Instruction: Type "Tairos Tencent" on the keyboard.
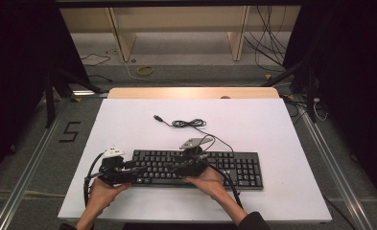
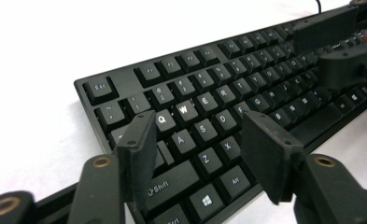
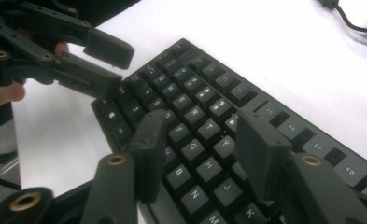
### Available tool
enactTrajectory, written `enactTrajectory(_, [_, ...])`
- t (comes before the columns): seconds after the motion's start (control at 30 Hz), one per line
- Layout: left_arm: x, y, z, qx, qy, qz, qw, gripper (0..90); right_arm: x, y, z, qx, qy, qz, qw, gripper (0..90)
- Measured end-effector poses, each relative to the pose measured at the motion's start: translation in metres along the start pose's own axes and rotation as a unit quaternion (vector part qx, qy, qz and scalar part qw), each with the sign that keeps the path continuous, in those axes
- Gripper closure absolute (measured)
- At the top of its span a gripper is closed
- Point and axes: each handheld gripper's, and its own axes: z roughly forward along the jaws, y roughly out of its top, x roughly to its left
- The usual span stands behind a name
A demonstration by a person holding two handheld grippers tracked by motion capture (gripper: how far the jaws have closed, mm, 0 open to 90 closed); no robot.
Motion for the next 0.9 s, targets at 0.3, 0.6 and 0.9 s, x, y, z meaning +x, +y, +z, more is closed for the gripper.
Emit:
enactTrajectory(0.3, [-0.002,0.008,0.009,0.004,0.004,0.01,0.9999,41.1,0.002,-0.006,-0.01,-0.007,0.002,-0.002,1.0,44.1])
enactTrajectory(0.6, [-0.007,0.02,0.018,0.005,-0.006,0.022,0.9997,49.1,0.002,-0.012,-0.017,-0.01,-0.002,-0.006,0.9999,40.9])
enactTrajectory(0.9, [-0.01,0.026,0.029,0.02,-0.019,0.032,0.9991,68.6,0.005,-0.015,-0.02,-0.008,-0.001,-0.011,0.9999,39.9])
